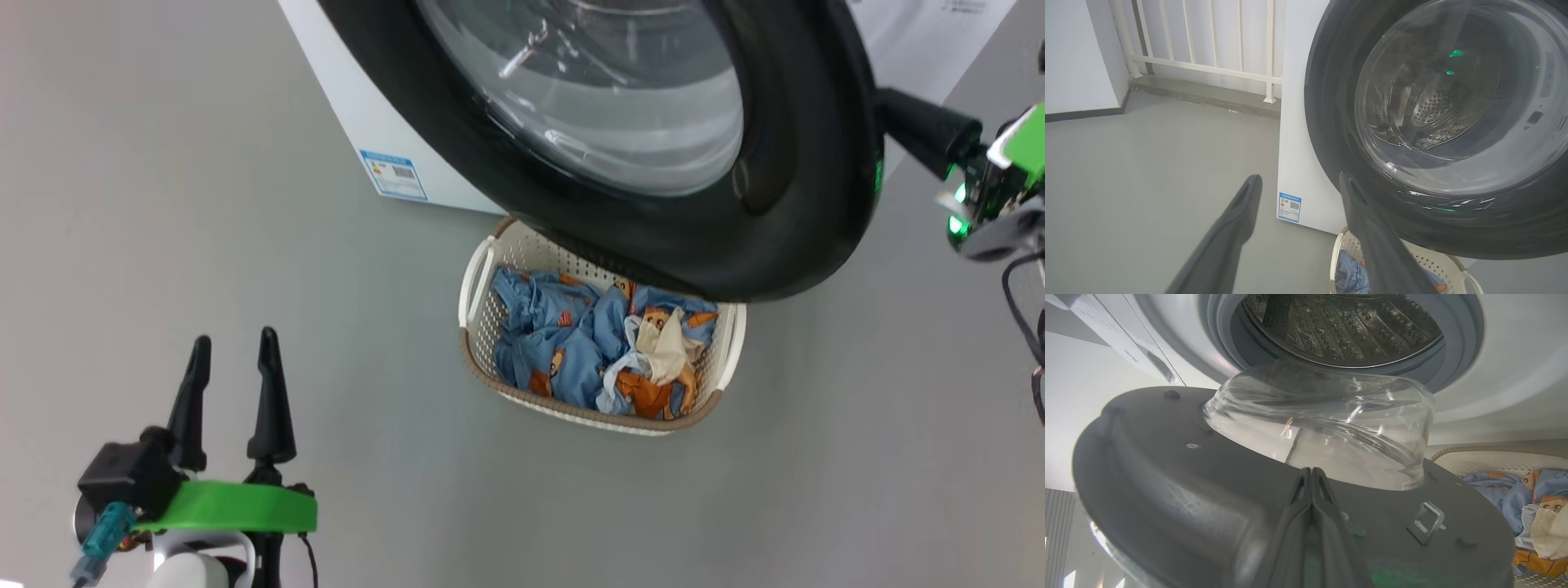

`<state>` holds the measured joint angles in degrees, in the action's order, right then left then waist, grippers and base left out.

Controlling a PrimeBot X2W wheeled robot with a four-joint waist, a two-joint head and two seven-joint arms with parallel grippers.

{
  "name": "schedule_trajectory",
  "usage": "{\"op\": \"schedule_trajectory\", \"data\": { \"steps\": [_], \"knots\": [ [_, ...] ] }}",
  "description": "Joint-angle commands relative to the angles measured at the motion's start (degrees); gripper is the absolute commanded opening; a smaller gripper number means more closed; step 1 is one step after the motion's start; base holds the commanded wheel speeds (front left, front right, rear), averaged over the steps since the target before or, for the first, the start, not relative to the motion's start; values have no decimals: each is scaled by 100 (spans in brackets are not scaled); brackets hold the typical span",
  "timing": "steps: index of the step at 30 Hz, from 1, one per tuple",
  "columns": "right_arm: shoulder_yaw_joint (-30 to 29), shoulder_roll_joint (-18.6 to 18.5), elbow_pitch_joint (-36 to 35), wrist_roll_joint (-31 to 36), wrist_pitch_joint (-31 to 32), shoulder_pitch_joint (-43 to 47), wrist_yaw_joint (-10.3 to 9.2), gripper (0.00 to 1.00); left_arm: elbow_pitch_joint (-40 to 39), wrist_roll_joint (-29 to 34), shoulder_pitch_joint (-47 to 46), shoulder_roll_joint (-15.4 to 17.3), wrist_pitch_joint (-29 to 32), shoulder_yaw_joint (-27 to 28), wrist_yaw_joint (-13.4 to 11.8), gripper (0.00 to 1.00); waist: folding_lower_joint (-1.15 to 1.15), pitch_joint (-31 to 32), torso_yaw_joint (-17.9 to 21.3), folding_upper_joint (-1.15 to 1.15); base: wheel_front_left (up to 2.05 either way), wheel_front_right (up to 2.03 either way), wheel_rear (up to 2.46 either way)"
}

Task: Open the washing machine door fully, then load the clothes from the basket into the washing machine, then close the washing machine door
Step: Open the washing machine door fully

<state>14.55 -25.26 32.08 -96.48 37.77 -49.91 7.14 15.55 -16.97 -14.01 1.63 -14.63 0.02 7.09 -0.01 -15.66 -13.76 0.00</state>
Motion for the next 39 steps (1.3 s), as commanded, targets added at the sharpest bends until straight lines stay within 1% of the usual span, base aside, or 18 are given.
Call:
{"op": "schedule_trajectory", "data": {
  "steps": [1, 8, 20, 26, 32, 39],
  "knots": [
    [14, 59, -239, -84, 96, 224, 35, 0, -67, 90, 63, 125, -37, 215, 11, 100, 1, 230, -63, 0, 0, 0, 0],
    [3, 87, -636, -206, 309, 950, 35, 0, 0, 146, 221, 125, -37, 277, 23, 100, 1, 559, -338, 0, 0, 0, 0],
    [-243, 183, -1355, -557, 378, 2175, 35, 0, 172, 206, 493, 167, -37, 226, 32, 100, 1, 1046, -963, 0, 0, 0, 0],
    [-277, 314, -1607, -714, 379, 2674, 35, 0, 240, 225, 578, 241, -37, 201, 33, 100, 1, 1262, -1213, 0, 0, 0, 0],
    [-187, 474, -1845, -716, 370, 2957, 35, 0, 308, 214, 609, 287, -37, 137, 34, 100, 1, 1340, -1394, 0, 0, 0, 0],
    [-126, 618, -1918, -674, 356, 3007, 35, 0, 315, 197, 599, 323, -37, 111, 19, 100, 1, 1331, -1512, 0, 0, 0, 0]
  ]
}}
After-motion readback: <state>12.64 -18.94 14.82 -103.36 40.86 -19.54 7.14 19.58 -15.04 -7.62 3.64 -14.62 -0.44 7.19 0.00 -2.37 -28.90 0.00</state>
